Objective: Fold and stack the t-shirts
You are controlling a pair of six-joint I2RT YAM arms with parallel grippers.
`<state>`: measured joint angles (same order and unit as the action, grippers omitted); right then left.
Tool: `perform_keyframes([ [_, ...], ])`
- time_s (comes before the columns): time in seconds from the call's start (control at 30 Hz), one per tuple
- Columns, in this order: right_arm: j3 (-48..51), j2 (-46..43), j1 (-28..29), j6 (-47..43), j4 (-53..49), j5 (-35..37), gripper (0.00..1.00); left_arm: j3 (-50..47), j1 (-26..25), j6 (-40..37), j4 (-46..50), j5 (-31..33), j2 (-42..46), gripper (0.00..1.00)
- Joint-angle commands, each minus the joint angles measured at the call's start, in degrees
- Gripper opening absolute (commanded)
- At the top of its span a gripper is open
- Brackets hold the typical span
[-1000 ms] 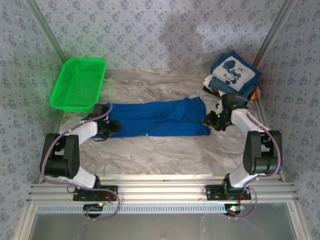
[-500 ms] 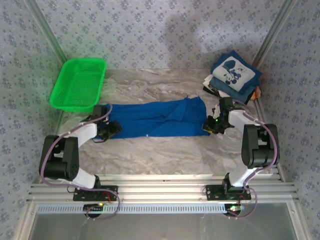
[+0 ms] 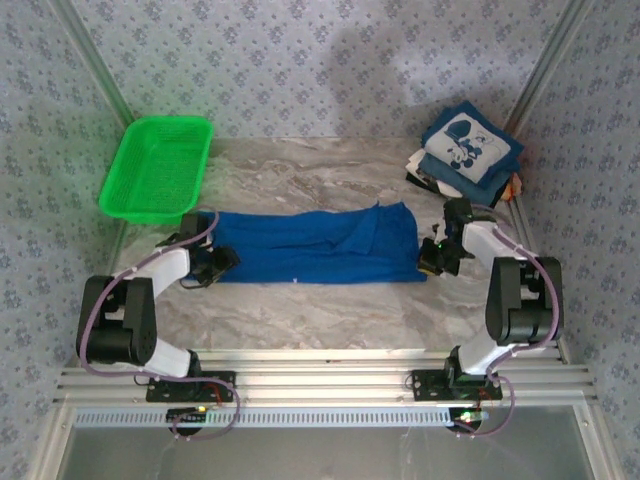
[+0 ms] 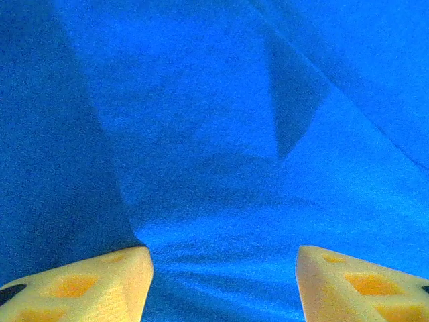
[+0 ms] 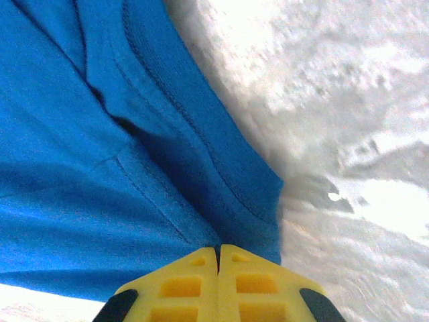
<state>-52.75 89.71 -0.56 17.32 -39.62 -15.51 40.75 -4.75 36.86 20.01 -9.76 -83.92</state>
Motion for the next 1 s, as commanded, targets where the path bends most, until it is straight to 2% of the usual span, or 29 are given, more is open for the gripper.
perform_keyframes([
  [0.0,2.1,-2.46,-0.4,0.83,-6.86,5.74,0.0,-1.95,0.69,-1.69,5.04,1.43,0.3,0.6],
  [0.13,3.21,-2.03,-0.67,2.03,-7.05,6.88,0.03,-2.3,0.49,-2.06,4.03,-0.47,-0.08,0.6],
  [0.27,1.09,-1.46,-0.63,3.23,-6.72,7.06,0.2,-1.0,-1.55,-2.01,3.15,-3.5,1.04,0.62],
  [0.4,-2.62,-4.27,-0.88,3.67,-7.33,7.33,0.4,2.66,-3.57,-0.63,4.01,-5.71,5.44,0.67],
  [0.43,-3.67,-5.21,-0.78,3.84,-7.24,6.94,0.42,3.71,-3.8,-0.2,4.46,-5.96,6.65,0.68],
  [0.53,-6.27,-8.27,0.96,5.13,-5.15,0.64,0.49,6.98,-4.34,0.46,6.34,-5.89,10.8,0.75],
  [0.6,-7.87,-8.88,4.39,8.87,-2.54,-2.97,0.55,9.02,-4.53,0.85,7.01,-6.3,13.29,0.78],
  [0.7,-10.4,-5.59,9.45,11.94,-1.08,-7.59,0.56,11.82,-4.89,0.59,7.1,-6.41,16.17,0.82],
  [0.8,-10.96,-0.89,14.13,15.6,2.39,-8.4,0.55,14.97,-5.09,-0.89,6.38,-5.8,18.52,0.86],
  [0.93,-11.89,5.57,18.04,18.24,4.94,-8.57,0.52,19.31,-5.17,-5.96,5.64,-3.64,20.11,0.99],
  [0.97,-11.92,7.1,18.54,18.27,4.91,-8.2,0.51,20.9,-5.1,-7.68,6.18,-2.77,20.11,1.0],
])
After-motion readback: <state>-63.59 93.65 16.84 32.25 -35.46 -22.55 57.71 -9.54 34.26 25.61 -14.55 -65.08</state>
